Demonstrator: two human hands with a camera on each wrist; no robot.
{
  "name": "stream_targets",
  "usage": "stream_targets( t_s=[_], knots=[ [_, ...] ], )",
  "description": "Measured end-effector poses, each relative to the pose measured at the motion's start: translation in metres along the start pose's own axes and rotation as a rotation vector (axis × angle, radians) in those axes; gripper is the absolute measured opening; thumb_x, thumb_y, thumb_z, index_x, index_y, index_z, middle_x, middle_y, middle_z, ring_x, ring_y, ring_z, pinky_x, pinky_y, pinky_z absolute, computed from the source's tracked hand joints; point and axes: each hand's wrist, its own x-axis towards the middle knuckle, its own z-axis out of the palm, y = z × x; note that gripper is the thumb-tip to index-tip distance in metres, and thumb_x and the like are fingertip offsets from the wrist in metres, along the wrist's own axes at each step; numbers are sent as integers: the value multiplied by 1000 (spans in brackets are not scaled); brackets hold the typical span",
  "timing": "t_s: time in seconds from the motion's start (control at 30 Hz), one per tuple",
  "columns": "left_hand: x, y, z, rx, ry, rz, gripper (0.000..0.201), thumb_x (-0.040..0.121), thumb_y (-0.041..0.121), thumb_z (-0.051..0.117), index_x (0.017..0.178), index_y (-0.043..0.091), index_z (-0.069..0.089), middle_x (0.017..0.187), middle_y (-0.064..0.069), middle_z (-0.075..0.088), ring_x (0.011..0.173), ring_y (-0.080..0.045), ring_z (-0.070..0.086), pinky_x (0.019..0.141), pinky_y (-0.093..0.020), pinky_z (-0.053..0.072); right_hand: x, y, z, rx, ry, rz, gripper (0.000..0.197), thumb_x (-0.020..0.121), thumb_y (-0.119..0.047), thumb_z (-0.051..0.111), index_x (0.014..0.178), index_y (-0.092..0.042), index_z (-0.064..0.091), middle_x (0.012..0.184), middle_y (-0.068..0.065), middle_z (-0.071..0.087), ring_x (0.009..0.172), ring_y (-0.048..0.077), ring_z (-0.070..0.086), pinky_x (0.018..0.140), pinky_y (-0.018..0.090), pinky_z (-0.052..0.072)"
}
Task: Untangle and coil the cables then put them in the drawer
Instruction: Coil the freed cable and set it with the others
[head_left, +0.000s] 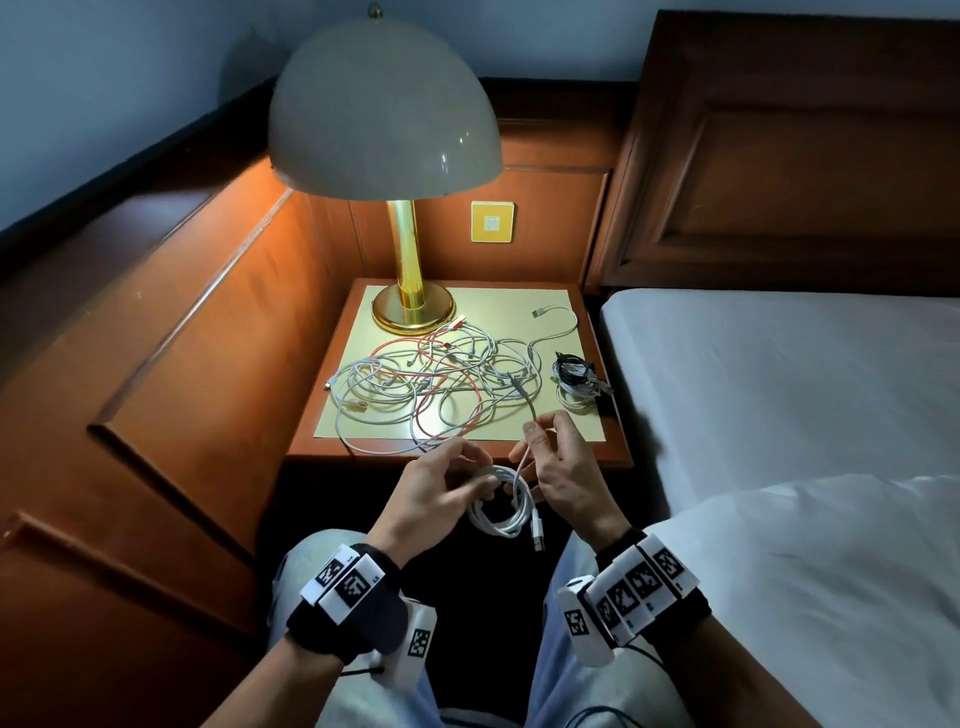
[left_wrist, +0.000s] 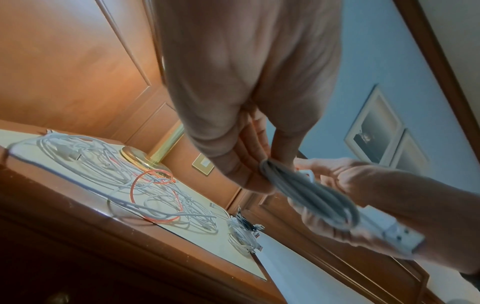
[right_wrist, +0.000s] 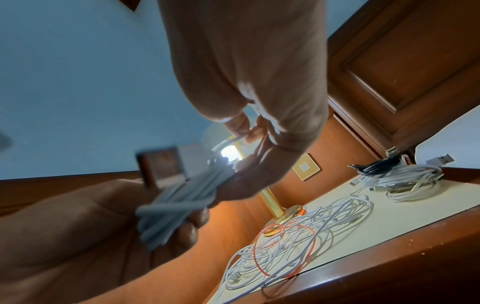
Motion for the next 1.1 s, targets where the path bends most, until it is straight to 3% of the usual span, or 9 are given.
stream_targets(
  t_s=[0.13,0.3,0.4,0.63,0.73,0.8,0.87,0.97,1.1],
  knots=[
    [-4,-1,3,-93,62,-11,16,90,10,74,104,16,70,93,-3,78,91,-16,75,81,-26,58,-2,1,2,-53,116,-64,17,104,-27,54,99,-11,52,79,7,70,67,19,69,65,30,57],
    [-13,1,2,-413,47,-178,28,91,8,72,118,7,65,103,-16,74,88,-22,72,80,-33,61,-1,3,-1,23,202,-63,28,97,-51,57,98,-24,52,89,11,71,78,30,72,75,49,61],
    [-17,3,1,-484,30,-193,26,91,1,69,116,4,68,103,-22,73,88,-25,71,86,-40,61,-3,0,0,92,185,-35,25,101,-38,59,97,-14,53,84,11,72,73,30,73,67,46,62],
    [-18,7,-4,-405,41,-111,28,86,-5,71,110,10,75,105,-27,72,88,-30,72,81,-37,63,-4,-6,-4,132,126,27,30,97,-27,67,84,-1,58,71,6,70,60,18,68,58,29,56],
    [-16,8,-7,-376,22,-84,28,87,-3,72,112,9,75,107,-30,70,88,-30,70,84,-39,62,-2,-5,-8,199,52,73,17,94,-21,71,95,-5,68,85,11,75,69,26,73,64,39,61],
    [-15,8,-9,-366,33,-76,28,86,-1,72,112,12,76,106,-28,70,90,-30,70,84,-38,62,-1,-4,-10,224,-20,102,14,94,-19,71,104,-9,73,94,13,77,79,31,74,77,47,61],
    [-14,7,-11,-332,43,-67,29,86,2,73,112,14,76,105,-22,74,95,-33,71,87,-41,61,-1,-5,-12,252,-89,121,14,95,-16,69,102,-8,77,97,16,76,82,31,72,83,48,61],
    [-13,6,-11,-251,78,-59,26,87,5,75,112,13,76,106,-10,77,103,-32,72,96,-45,55,-3,-10,-12,285,-186,152,17,98,-11,63,109,-3,73,103,18,75,84,31,72,79,40,63],
    [-13,11,-9,-163,121,-44,20,88,8,76,106,16,77,100,1,79,97,-19,75,94,-36,57,-4,-12,-14,245,-247,150,21,102,-9,56,118,-1,68,109,18,74,85,29,72,76,33,63]
  ],
)
